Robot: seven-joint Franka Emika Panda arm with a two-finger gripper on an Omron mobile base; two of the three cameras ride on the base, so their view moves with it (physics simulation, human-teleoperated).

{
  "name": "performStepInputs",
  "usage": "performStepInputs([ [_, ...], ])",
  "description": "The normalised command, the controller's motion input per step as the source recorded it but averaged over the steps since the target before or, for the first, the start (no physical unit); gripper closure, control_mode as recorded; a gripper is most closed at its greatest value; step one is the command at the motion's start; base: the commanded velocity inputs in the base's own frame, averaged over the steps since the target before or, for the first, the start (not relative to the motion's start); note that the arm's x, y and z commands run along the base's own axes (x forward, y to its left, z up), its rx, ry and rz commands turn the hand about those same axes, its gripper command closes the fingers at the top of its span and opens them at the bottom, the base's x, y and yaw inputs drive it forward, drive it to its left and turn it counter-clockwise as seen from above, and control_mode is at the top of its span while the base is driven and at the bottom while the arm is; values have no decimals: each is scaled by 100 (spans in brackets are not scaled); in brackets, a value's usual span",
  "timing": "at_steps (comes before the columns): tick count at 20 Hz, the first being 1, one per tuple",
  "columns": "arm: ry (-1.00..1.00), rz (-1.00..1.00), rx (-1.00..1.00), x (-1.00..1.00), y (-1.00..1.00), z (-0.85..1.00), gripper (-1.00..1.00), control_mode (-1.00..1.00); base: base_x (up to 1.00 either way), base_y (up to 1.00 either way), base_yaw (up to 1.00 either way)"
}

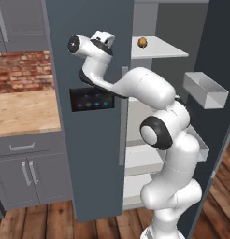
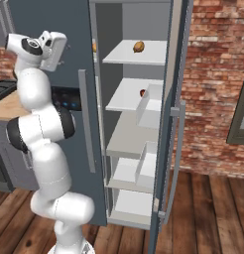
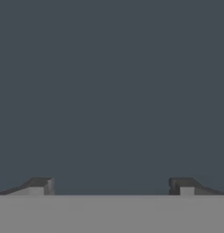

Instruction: Pick up the frozen chicken drumstick from the freezer, place it on any shelf in the fridge, and close the fridge and freezer doors when done.

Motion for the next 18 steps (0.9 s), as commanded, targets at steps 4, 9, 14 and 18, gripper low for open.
performStepInputs([
  [4,-17,-10,22,-93,-56,-13,-100,-100,0,0,0],
  [9,-29,-18,28,-100,-59,-13,-100,-100,0,0,0],
  [14,-35,-15,29,-100,-54,-6,-100,-100,0,0,0],
  [18,-42,-14,31,-100,-46,0,-100,-100,0,0,0],
])
